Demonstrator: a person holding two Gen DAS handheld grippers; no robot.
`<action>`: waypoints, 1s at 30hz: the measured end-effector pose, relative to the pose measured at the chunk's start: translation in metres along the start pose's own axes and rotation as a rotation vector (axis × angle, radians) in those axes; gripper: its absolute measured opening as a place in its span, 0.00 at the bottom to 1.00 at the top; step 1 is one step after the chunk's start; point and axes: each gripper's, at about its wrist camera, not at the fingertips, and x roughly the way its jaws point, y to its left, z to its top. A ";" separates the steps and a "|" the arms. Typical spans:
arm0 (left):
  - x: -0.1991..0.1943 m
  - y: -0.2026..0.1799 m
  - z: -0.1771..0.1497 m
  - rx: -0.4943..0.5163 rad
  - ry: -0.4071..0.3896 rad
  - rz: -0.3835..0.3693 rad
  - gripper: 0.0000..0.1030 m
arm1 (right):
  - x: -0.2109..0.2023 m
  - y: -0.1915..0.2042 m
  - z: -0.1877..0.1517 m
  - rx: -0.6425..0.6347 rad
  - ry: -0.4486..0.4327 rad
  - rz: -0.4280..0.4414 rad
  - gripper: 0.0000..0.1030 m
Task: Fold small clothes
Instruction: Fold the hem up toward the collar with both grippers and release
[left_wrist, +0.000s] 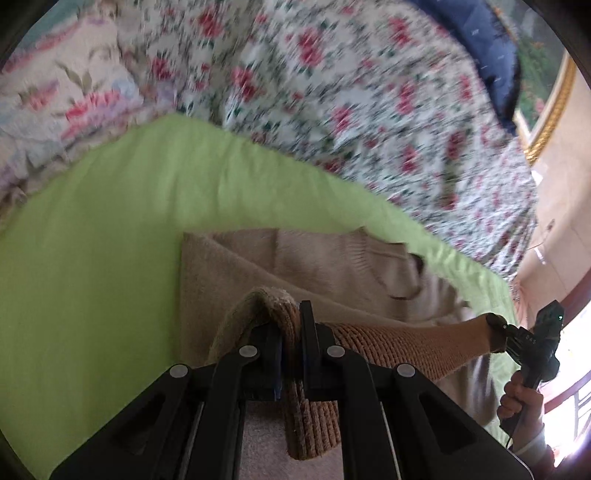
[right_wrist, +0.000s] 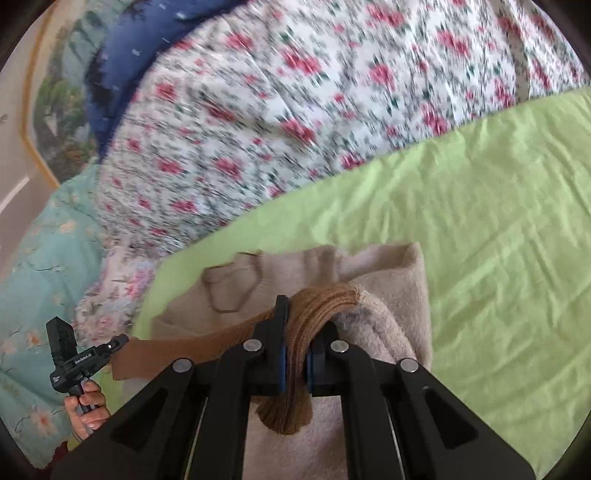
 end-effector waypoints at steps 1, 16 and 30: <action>0.010 0.003 0.001 -0.006 0.017 0.005 0.06 | 0.009 -0.004 -0.002 0.002 0.014 -0.018 0.08; -0.016 -0.103 -0.101 0.307 0.191 -0.161 0.44 | -0.044 0.090 -0.083 -0.252 0.168 0.139 0.52; 0.061 -0.022 0.021 0.130 0.121 0.133 0.16 | 0.074 0.007 0.018 -0.110 0.149 -0.140 0.46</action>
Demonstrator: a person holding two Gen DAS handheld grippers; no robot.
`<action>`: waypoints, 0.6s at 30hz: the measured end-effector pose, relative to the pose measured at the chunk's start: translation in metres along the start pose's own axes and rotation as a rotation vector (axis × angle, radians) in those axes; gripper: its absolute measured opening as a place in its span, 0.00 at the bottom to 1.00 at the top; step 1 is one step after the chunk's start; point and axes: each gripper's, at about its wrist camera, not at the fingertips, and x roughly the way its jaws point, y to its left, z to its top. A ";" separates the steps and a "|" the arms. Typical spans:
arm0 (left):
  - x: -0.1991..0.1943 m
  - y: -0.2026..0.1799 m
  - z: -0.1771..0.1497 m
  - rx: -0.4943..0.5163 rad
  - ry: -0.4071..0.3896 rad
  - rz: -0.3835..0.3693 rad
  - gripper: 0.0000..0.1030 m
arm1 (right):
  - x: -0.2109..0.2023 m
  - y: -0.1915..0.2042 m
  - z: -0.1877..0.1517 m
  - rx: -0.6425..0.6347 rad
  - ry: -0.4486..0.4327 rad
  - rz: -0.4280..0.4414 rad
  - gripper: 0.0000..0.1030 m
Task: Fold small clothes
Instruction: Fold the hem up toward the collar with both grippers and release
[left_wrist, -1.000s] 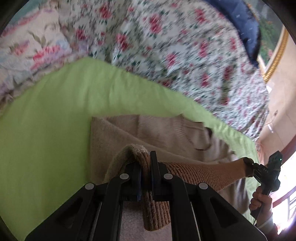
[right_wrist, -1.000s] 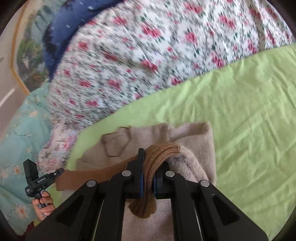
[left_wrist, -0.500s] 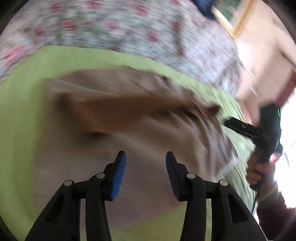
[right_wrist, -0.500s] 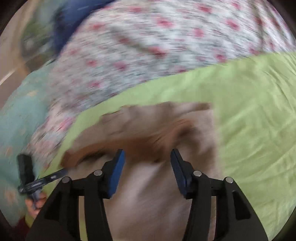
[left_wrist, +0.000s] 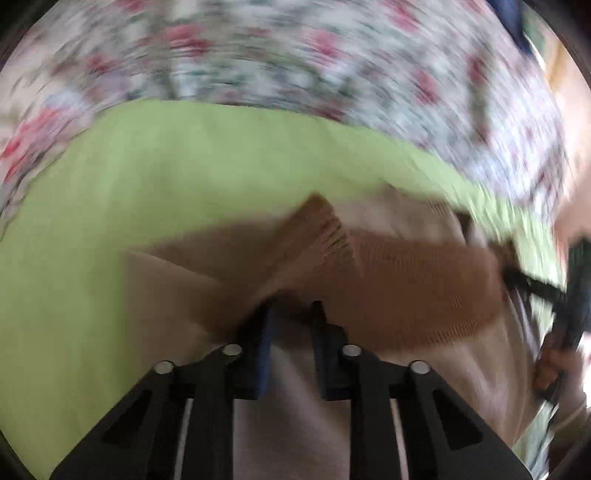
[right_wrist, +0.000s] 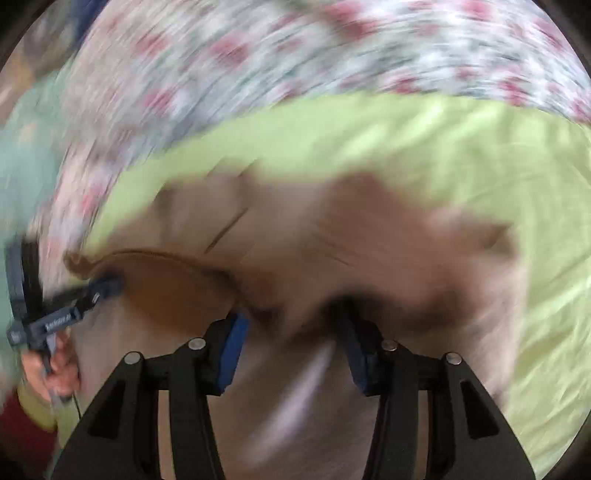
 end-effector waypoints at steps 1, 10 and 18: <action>-0.004 0.012 0.003 -0.038 -0.022 0.008 0.16 | -0.004 -0.010 0.006 0.034 -0.044 -0.023 0.46; -0.069 0.029 -0.062 -0.155 -0.087 -0.013 0.31 | -0.082 -0.023 -0.036 0.179 -0.171 0.004 0.49; -0.128 -0.030 -0.159 -0.160 -0.077 -0.148 0.47 | -0.130 0.027 -0.118 0.141 -0.135 0.097 0.52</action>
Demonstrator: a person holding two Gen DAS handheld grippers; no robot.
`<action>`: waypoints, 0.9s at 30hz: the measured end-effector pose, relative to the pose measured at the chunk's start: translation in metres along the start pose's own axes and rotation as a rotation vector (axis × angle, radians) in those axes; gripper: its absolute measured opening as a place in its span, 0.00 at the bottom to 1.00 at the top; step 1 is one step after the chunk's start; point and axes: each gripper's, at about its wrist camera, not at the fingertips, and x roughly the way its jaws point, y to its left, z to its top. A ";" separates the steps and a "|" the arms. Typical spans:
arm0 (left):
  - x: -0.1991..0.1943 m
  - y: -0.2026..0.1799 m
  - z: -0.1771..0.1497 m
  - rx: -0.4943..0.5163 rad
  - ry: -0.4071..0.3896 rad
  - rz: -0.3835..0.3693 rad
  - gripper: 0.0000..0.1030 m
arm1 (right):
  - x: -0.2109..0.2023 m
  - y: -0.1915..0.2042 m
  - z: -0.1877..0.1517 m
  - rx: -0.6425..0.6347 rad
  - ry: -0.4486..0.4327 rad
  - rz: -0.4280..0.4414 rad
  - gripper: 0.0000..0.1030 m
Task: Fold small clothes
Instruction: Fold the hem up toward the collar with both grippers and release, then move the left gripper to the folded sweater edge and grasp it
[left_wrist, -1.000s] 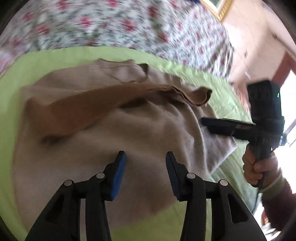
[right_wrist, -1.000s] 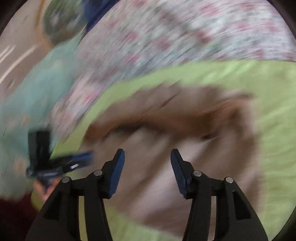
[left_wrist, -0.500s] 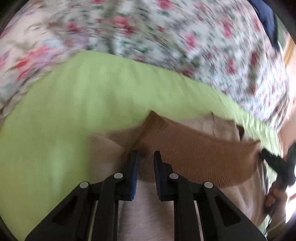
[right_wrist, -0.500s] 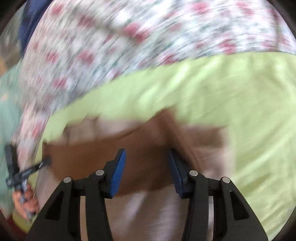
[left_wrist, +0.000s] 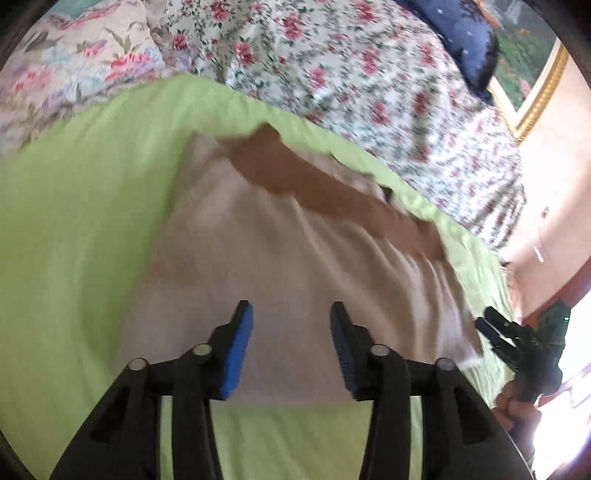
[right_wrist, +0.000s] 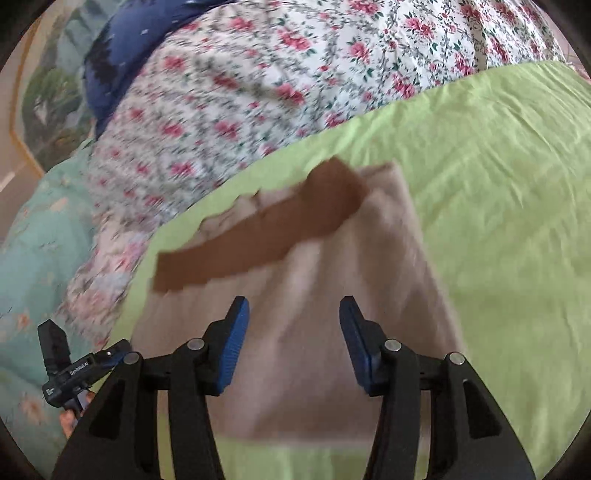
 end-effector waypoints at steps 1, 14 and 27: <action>-0.004 -0.003 -0.010 0.004 0.010 -0.009 0.47 | -0.005 0.003 -0.011 0.006 0.003 0.011 0.53; -0.018 0.004 -0.091 -0.165 0.028 -0.024 0.55 | -0.038 0.014 -0.083 0.029 0.084 0.036 0.55; 0.014 0.049 -0.024 -0.352 -0.057 0.012 0.58 | -0.035 0.011 -0.073 0.029 0.091 0.041 0.55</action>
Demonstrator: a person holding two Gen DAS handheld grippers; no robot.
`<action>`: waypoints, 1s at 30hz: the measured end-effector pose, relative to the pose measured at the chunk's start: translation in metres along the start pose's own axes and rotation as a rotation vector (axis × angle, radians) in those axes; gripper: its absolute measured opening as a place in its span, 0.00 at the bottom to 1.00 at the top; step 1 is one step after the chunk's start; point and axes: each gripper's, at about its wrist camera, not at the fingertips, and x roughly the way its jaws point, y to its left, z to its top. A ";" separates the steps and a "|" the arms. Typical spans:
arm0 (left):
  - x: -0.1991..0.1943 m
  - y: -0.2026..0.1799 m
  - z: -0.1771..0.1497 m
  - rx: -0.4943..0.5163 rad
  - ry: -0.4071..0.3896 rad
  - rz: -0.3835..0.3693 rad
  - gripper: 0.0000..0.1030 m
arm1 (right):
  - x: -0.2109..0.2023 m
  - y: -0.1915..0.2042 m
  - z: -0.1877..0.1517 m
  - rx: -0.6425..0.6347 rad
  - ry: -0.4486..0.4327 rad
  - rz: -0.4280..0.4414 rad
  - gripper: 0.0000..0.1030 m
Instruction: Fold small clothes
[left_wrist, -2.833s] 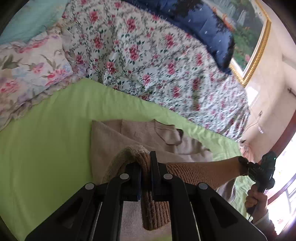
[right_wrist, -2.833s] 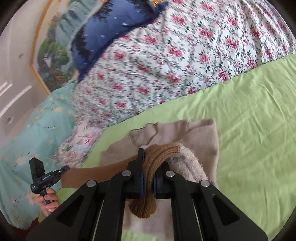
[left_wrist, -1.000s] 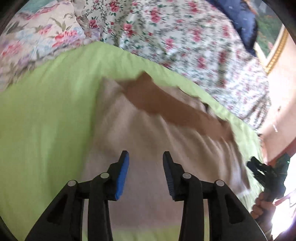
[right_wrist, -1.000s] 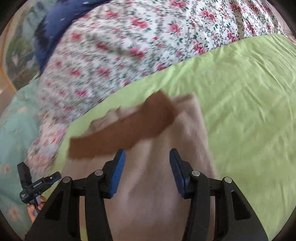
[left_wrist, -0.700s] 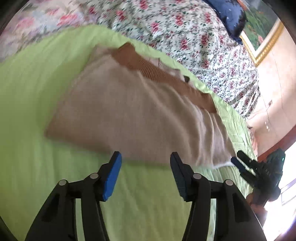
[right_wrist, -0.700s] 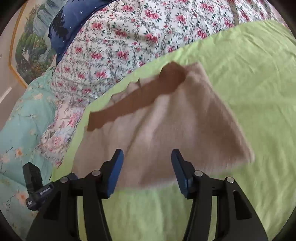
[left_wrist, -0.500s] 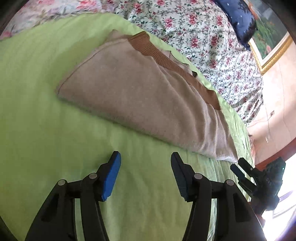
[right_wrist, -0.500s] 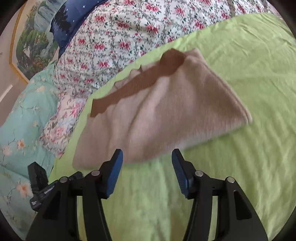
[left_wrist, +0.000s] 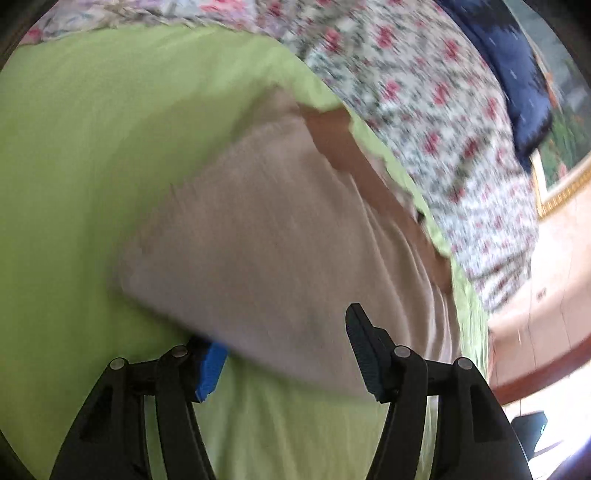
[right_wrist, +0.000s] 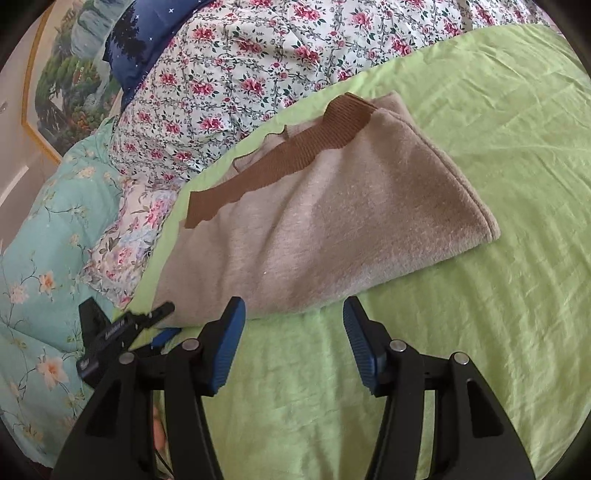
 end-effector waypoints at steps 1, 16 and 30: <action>0.002 0.001 0.007 -0.001 -0.020 0.020 0.56 | 0.001 -0.001 0.001 0.004 0.003 -0.002 0.55; -0.012 -0.147 -0.013 0.548 -0.164 -0.046 0.09 | 0.024 -0.023 0.102 -0.017 0.041 0.101 0.55; 0.075 -0.183 -0.063 0.707 0.046 -0.113 0.07 | 0.131 0.027 0.144 -0.014 0.342 0.328 0.59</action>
